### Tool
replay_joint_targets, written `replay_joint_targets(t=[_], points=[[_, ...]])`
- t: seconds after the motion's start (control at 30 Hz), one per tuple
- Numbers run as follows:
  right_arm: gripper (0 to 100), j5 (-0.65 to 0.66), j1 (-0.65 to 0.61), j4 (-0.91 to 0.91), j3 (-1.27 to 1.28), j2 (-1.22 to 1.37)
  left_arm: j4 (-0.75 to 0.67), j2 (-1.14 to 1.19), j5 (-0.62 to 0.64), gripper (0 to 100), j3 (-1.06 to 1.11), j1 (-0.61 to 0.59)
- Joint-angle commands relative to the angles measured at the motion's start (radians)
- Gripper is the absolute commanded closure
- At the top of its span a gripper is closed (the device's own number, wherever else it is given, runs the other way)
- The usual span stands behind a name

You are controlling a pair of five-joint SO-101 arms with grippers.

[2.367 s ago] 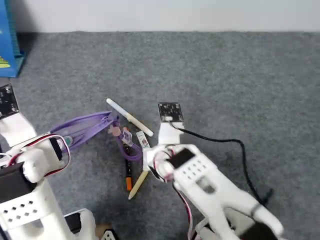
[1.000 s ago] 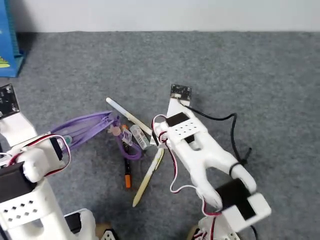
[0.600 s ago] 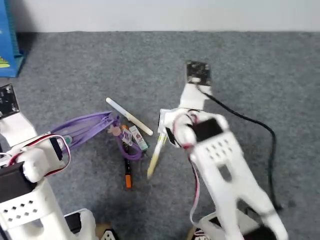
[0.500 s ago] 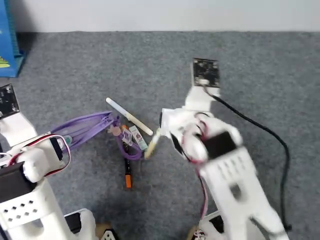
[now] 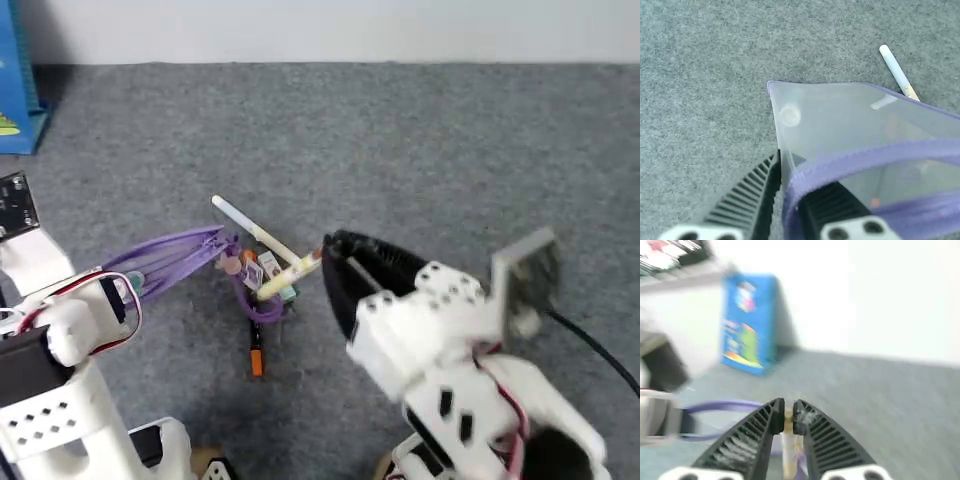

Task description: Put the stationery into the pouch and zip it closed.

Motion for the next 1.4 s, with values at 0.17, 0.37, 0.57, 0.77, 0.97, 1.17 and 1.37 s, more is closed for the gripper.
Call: replay_joint_targets(t=[0.17,0.37,0.57,0.77,0.97,1.17,1.37], points=[[99.1,0.011,-0.036,-0.248,-0.028,-0.016,0.002,0.012,0.012,99,-0.005,0.003],[99.1,0.011,-0.039,-0.42,-0.028,0.038,0.002,0.012,0.012,99,-0.005,0.005],[99.1,0.011,-0.145,-0.585,-0.028,0.168,0.002,0.012,0.012,99,-0.005,0.005],[99.1,0.011,-0.162,-0.725,-0.028,0.308,0.002,0.012,0.012,99,-0.005,0.005],[99.1,0.011,-0.16,-0.857,-0.032,0.418,0.002,0.012,0.012,99,-0.005,0.005],[99.1,0.011,-0.16,-0.952,-0.032,0.506,0.003,0.012,0.012,99,-0.004,0.005],[99.1,0.011,-0.159,-0.96,-0.005,0.575,0.005,0.012,0.012,99,-0.004,0.005]])
